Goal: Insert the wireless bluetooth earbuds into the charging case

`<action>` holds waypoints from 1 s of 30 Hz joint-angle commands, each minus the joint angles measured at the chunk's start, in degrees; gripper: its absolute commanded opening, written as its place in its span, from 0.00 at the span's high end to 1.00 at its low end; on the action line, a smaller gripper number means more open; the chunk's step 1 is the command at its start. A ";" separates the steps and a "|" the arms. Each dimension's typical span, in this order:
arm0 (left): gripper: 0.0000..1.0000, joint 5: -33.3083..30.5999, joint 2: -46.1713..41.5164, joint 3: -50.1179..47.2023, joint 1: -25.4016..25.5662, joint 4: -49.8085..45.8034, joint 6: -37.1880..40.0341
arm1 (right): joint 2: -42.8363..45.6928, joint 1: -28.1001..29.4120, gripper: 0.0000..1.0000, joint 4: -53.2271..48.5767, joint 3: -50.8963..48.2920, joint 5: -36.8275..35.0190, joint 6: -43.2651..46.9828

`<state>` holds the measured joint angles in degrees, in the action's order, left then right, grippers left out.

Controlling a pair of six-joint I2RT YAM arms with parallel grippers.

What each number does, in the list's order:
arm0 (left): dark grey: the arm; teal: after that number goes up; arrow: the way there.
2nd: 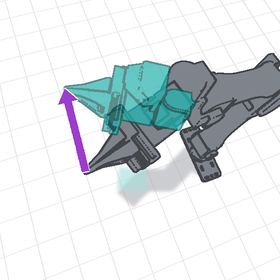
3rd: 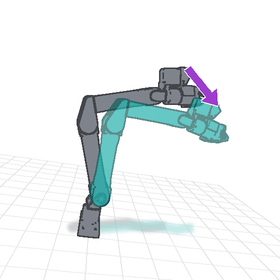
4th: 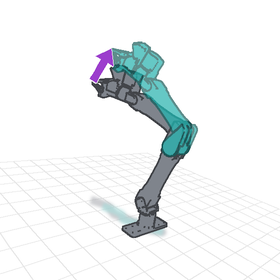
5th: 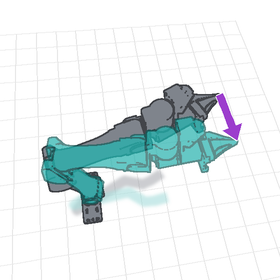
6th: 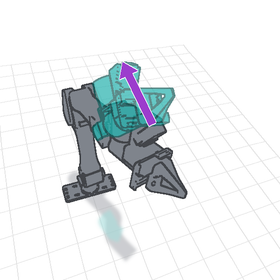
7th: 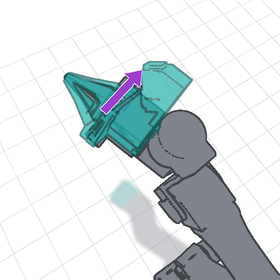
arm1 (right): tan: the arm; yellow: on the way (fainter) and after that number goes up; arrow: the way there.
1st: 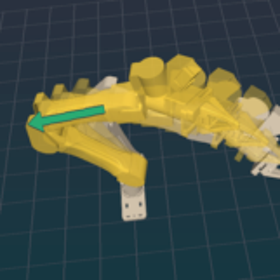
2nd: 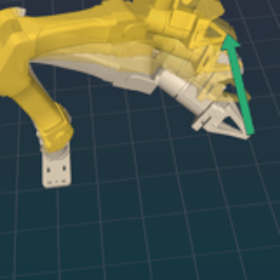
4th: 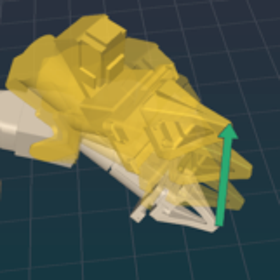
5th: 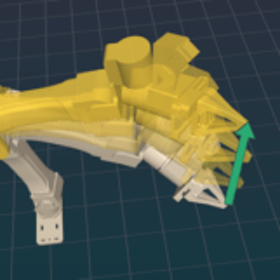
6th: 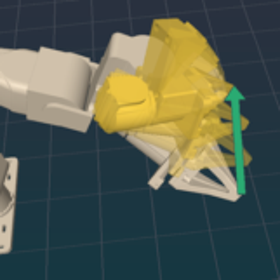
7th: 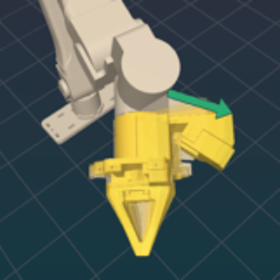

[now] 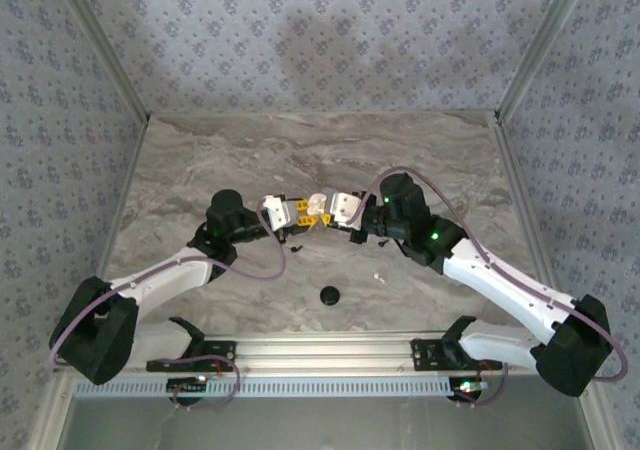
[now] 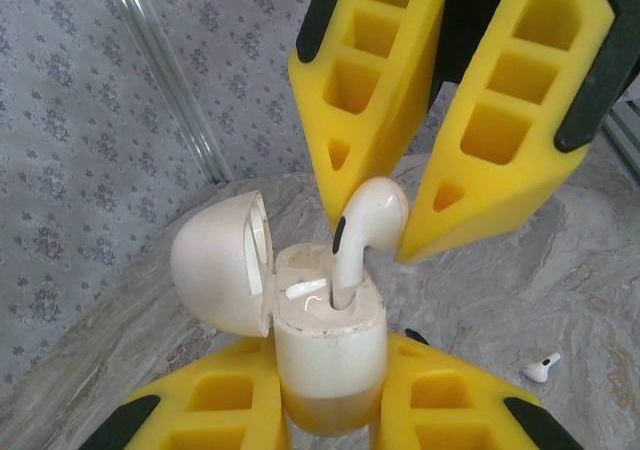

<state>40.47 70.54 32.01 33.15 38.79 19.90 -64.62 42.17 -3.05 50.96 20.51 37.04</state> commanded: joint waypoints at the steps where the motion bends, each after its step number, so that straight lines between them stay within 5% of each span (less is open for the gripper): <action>1: 0.88 0.14 -1.37 0.51 0.34 1.30 0.23 | -0.66 0.40 0.81 -2.38 2.36 -1.08 1.02; 16: 0.88 -0.43 -1.08 0.44 0.34 1.14 0.23 | 2.82 -0.17 0.53 1.43 0.25 0.93 -3.25; 21: 0.89 -0.81 -0.85 0.34 0.34 1.64 -0.10 | 7.27 -4.31 0.53 8.94 -5.31 7.50 -13.28; 30: 0.89 -1.01 -1.26 0.25 0.34 1.47 -0.13 | 7.43 -4.57 0.59 6.31 -7.24 6.71 -12.75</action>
<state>39.35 70.52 32.01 33.15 38.83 19.90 -56.66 37.67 2.81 43.88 25.91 25.54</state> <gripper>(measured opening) 0.203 0.415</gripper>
